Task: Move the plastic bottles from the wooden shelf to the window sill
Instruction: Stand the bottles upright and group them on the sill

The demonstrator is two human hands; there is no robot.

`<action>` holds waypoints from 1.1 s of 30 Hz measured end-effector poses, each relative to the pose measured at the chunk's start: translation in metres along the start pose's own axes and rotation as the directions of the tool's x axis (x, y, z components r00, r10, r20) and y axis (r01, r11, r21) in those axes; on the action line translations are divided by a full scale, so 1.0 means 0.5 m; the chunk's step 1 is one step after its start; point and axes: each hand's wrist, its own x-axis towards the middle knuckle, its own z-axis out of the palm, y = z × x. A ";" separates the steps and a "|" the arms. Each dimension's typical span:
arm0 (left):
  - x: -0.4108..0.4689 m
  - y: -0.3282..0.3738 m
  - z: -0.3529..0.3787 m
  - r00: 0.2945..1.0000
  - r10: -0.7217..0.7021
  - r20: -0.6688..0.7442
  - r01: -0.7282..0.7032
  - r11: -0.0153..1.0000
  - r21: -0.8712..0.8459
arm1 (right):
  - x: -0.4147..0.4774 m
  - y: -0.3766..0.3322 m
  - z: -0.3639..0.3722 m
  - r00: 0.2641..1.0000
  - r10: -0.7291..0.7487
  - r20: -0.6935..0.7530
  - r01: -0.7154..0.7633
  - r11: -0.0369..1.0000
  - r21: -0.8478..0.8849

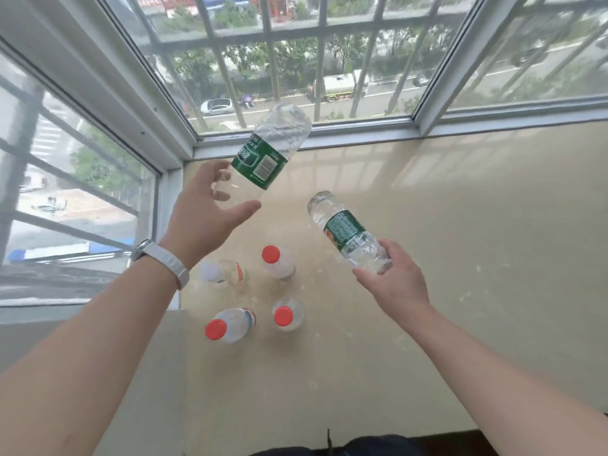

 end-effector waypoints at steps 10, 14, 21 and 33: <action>-0.327 0.142 -0.032 0.998 0.019 0.055 -0.015 0.997 -0.073 | -0.223 0.062 -0.115 0.996 -0.078 -0.051 0.084 0.988 0.127; -0.444 0.149 -0.004 0.995 -0.063 0.074 0.070 0.993 -0.091 | -0.271 0.115 -0.151 0.993 -0.111 -0.031 0.113 0.988 0.101; -0.631 0.100 0.086 0.961 -0.223 0.165 0.226 0.974 0.000 | -0.327 0.222 -0.199 0.994 -0.077 0.083 0.075 0.997 0.028; -0.748 -0.083 0.134 0.851 -0.502 0.155 0.490 0.865 0.110 | -0.354 0.287 -0.105 0.948 -0.032 0.316 0.112 0.964 -0.239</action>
